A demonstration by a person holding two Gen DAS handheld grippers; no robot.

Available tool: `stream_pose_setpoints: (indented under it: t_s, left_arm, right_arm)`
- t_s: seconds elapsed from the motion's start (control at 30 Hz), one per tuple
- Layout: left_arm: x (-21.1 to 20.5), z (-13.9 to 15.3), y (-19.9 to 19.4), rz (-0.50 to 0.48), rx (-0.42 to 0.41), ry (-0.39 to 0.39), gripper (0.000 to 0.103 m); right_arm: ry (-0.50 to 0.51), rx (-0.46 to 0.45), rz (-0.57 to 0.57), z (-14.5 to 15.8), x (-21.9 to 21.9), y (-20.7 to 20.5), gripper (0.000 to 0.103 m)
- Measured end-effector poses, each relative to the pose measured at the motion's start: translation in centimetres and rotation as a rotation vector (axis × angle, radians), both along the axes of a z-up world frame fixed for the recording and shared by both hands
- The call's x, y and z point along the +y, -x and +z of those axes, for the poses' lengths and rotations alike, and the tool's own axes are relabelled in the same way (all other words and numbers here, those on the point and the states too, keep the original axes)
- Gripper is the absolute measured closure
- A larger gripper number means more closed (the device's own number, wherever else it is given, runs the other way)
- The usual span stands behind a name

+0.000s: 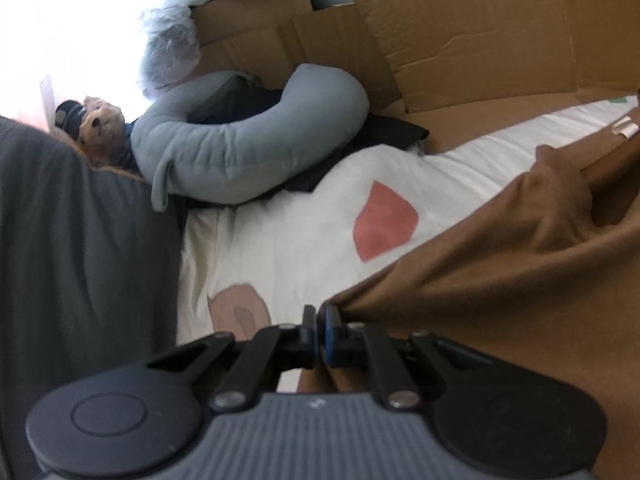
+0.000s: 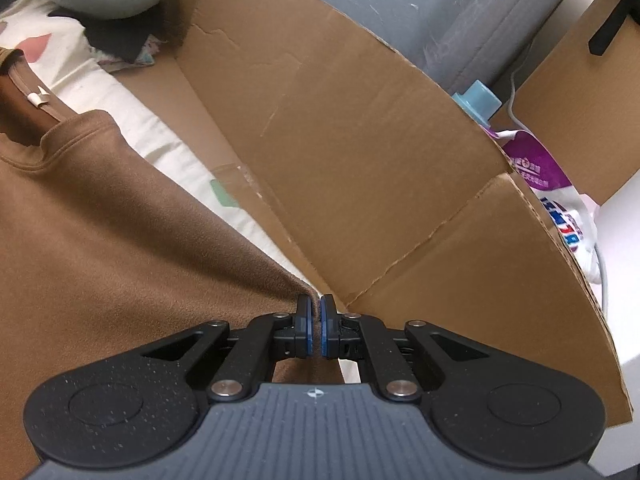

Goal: Fold clothes

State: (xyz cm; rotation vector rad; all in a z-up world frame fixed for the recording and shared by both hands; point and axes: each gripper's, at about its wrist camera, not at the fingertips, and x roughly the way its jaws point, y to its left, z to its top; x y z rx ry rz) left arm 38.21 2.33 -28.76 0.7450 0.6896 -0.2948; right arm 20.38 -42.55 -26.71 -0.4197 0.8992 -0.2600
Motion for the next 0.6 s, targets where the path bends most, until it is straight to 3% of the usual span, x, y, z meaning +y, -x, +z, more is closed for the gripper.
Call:
stream_pose_setpoints:
  t_s: [0.37,0.6]
  left_arm:
    - [-2.4,-1.0,-4.8,-0.003,-0.001,-0.002,0.1]
    - [-3.4,-3.7,-7.3,-0.017,0.02,-0.003,0.099]
  right_arm:
    - [0.014,0.005,-0.02,-1.9,-2.0,-4.2,0.101]
    - [-0.078,0.02,-0.033,-3.1,-3.4,-5.2,0.101]
